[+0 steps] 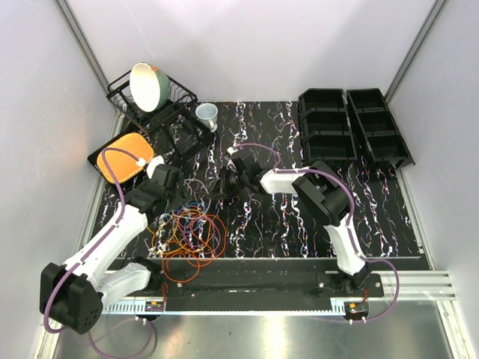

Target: Untangle the cables

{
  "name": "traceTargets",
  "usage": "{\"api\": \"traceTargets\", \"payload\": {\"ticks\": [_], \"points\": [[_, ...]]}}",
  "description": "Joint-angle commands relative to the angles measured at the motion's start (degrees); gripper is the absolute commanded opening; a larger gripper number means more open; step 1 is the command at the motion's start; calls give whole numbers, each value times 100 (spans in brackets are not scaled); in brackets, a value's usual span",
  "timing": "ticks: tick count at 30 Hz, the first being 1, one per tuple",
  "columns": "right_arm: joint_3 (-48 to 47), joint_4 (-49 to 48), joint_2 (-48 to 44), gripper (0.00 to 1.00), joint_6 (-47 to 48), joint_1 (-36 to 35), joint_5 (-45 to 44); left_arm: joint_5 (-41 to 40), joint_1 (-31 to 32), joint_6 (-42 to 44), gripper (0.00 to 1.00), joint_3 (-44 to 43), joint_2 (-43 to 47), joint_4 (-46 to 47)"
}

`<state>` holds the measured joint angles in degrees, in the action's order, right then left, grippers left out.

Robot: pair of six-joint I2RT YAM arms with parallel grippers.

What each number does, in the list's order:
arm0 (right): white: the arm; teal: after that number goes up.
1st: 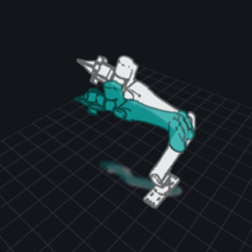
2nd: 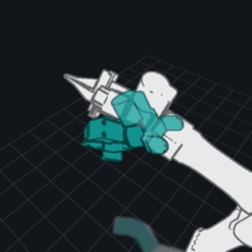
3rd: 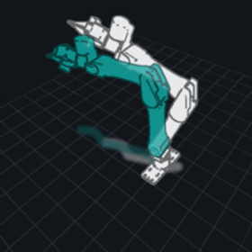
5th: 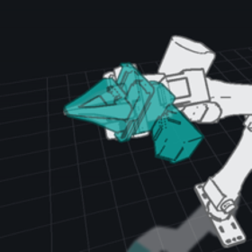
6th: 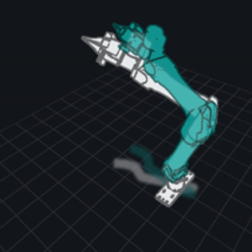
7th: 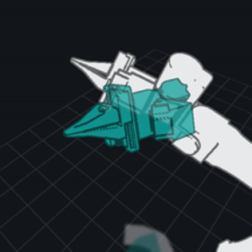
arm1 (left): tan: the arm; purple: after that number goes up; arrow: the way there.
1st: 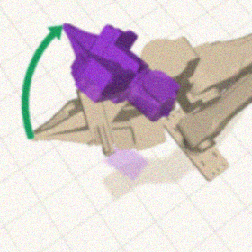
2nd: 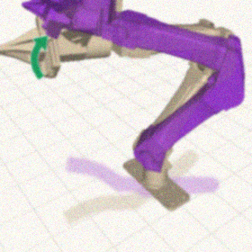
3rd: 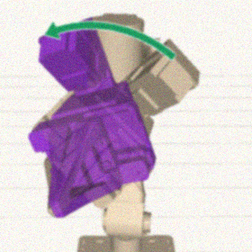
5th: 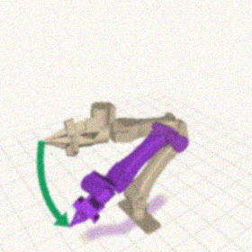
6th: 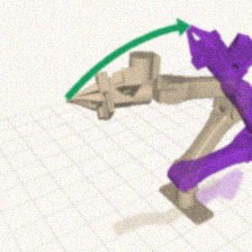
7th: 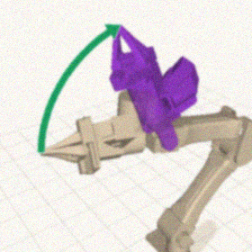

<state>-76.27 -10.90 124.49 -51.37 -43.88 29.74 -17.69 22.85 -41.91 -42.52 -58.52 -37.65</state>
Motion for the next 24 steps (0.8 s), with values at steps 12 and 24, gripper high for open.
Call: {"api": "traceTargets", "payload": {"ticks": [12,24], "points": [[-1871,2134,-2821,0,1436,-51,-502,319,88,201,72,-1056,859,-339],[-1269,2487,-4266,0,1578,-42,-1374,1004,105,552,73,-785,1044,178]]}}
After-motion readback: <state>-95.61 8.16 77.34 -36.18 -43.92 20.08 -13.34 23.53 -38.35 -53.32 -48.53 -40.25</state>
